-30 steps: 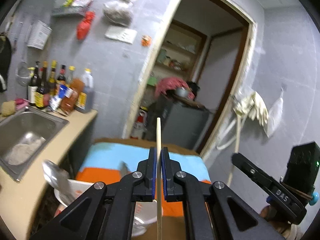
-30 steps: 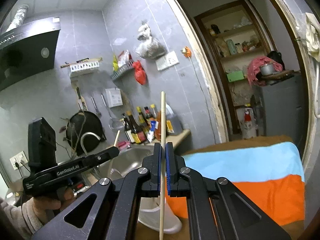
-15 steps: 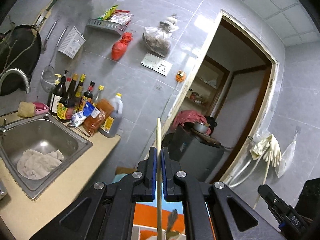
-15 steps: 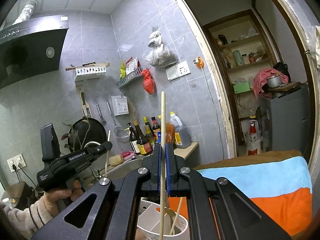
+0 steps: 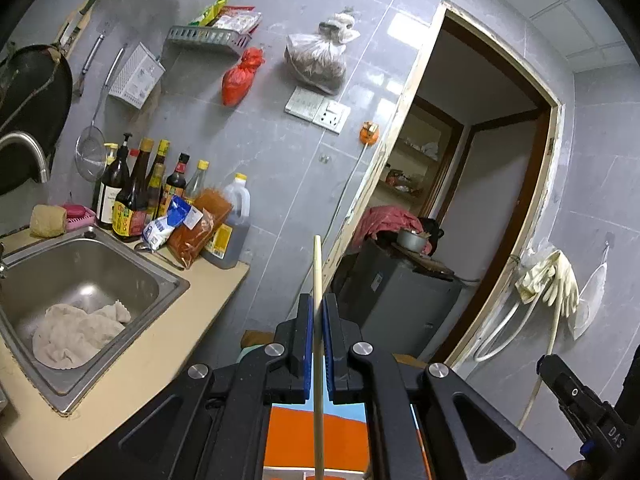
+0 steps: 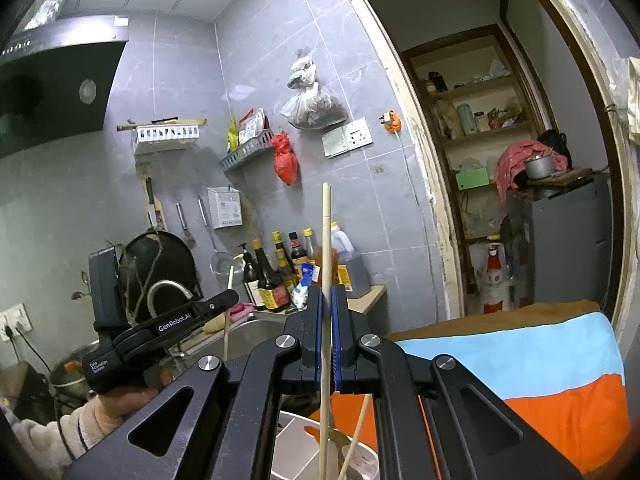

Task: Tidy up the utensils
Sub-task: 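Carry both held chopsticks up toward the white caddy, then open both grippers over the caddy to drop the chopsticks in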

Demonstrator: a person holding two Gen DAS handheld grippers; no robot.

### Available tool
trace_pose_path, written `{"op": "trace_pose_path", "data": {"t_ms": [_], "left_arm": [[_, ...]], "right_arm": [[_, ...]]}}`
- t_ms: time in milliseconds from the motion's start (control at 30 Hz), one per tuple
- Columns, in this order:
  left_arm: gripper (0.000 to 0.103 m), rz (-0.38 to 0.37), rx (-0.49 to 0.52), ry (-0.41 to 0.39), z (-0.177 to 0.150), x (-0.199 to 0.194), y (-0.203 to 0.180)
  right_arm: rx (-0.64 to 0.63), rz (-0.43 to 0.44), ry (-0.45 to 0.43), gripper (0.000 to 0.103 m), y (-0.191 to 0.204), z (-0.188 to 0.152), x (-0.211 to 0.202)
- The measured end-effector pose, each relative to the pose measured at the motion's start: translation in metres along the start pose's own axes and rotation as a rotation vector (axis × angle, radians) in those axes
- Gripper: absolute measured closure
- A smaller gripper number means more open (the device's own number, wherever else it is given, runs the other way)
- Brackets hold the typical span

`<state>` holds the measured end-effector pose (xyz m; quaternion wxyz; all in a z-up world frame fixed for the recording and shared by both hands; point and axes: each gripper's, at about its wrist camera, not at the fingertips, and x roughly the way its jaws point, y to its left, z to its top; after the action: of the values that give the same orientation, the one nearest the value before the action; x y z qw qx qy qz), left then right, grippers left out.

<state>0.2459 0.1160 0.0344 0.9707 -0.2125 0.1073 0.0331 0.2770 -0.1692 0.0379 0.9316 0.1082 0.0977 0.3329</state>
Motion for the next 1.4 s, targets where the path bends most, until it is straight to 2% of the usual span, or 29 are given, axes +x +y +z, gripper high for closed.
{"op": "trace_pose_path", "data": {"t_ms": [200, 467, 900, 1133, 1400], "left_arm": [[0.098, 0.009, 0.02, 0.012, -0.013, 0.012, 0.009], [0.098, 0.018, 0.017, -0.016, -0.027, 0.014, 0.02], [0.098, 0.011, 0.037, -0.063, -0.038, 0.016, 0.018], [0.098, 0.016, 0.066, -0.047, -0.045, 0.014, 0.012], [0.098, 0.03, 0.097, 0.023, -0.048, 0.004, 0.005]], "right_arm": [[0.007, -0.009, -0.003, 0.099, 0.0, -0.014, 0.011], [0.006, -0.031, 0.012, 0.099, -0.005, -0.036, 0.029], [-0.035, -0.062, 0.015, 0.099, -0.008, -0.053, 0.029], [-0.034, -0.071, 0.011, 0.099, -0.012, -0.055, 0.028], [-0.009, -0.062, 0.059, 0.097, -0.019, -0.054, 0.026]]}}
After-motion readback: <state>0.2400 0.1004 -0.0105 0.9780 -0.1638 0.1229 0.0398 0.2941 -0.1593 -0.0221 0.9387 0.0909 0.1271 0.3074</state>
